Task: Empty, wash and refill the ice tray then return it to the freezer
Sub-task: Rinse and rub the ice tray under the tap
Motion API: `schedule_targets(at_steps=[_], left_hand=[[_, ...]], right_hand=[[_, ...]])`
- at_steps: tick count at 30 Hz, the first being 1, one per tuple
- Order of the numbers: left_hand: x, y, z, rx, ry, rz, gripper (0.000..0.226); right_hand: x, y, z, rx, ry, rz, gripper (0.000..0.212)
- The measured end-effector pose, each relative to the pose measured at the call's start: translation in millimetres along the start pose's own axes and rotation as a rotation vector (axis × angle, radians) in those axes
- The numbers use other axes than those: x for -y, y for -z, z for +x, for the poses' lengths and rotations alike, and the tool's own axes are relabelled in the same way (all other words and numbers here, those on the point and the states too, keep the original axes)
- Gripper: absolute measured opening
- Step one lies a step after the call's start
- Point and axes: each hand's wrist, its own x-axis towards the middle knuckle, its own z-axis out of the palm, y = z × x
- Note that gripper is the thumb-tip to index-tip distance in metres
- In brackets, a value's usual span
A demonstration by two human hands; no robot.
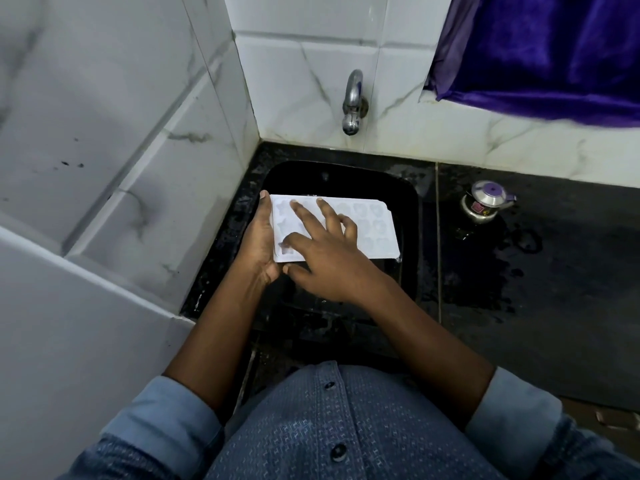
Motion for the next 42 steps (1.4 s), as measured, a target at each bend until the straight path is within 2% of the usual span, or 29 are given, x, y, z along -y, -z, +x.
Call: schedule_targets(at_steps=[2,3,6,8,10,14,17,24,27,30,38,40,42], left_hand=[[-1.4,3.8,3.0,-0.007,-0.021,0.023,0.08],[-2.8,6.0,4.4,0.005,-0.026,0.024,0.082],[-10.0,7.8,6.5,0.01,-0.042,0.044,0.083],[-16.0,5.0,4.8,-0.014,-0.079,0.064,0.081],[-22.2,1.9,2.3,-0.059,-0.118,0.092,0.073],[-34.2,1.3,0.2,-0.085,-0.154,0.108,0.069],[-39.4,-0.9,0.2,-0.065,-0.157,0.114,0.068],[-49.7,-12.5,8.4,-0.09,-0.172,0.141,0.068],[-51.1,-17.4,13.4,-0.097,-0.189,0.177,0.067],[-53.9,-21.1,19.5,-0.12,-0.212,0.198,0.059],[-70.2,-27.5,35.3,-0.35,-0.363,0.326,0.029],[-72.8,-29.6,40.1,-0.333,-0.382,0.38,0.026],[-75.6,-32.8,43.5,-0.304,-0.367,0.414,0.032]], right_hand=[[-3.1,0.0,-1.1,0.012,0.007,0.021,0.042],[-5.3,0.5,-2.0,-0.035,0.015,0.072,0.039],[-18.6,8.3,-5.2,-0.349,0.014,0.296,0.02],[-34.7,18.8,-5.7,-0.549,-0.069,0.374,0.013],[-57.4,27.9,-1.5,-0.621,-0.197,0.355,0.018],[-108.9,35.0,9.8,-0.525,-0.499,0.366,0.035],[-129.8,36.0,12.0,-0.412,-0.612,0.479,0.042],[-140.5,36.8,21.2,-0.323,-0.701,0.88,0.026],[-137.3,39.6,29.7,-0.384,-0.7,0.995,0.023],[-137.1,42.2,35.3,-0.46,-0.702,1.037,0.03],[-147.3,43.9,46.3,-0.578,-0.695,1.121,0.023],[-146.5,45.4,47.1,-0.654,-0.687,1.079,0.024],[-145.7,50.4,47.4,-0.723,-0.665,1.053,0.027]])
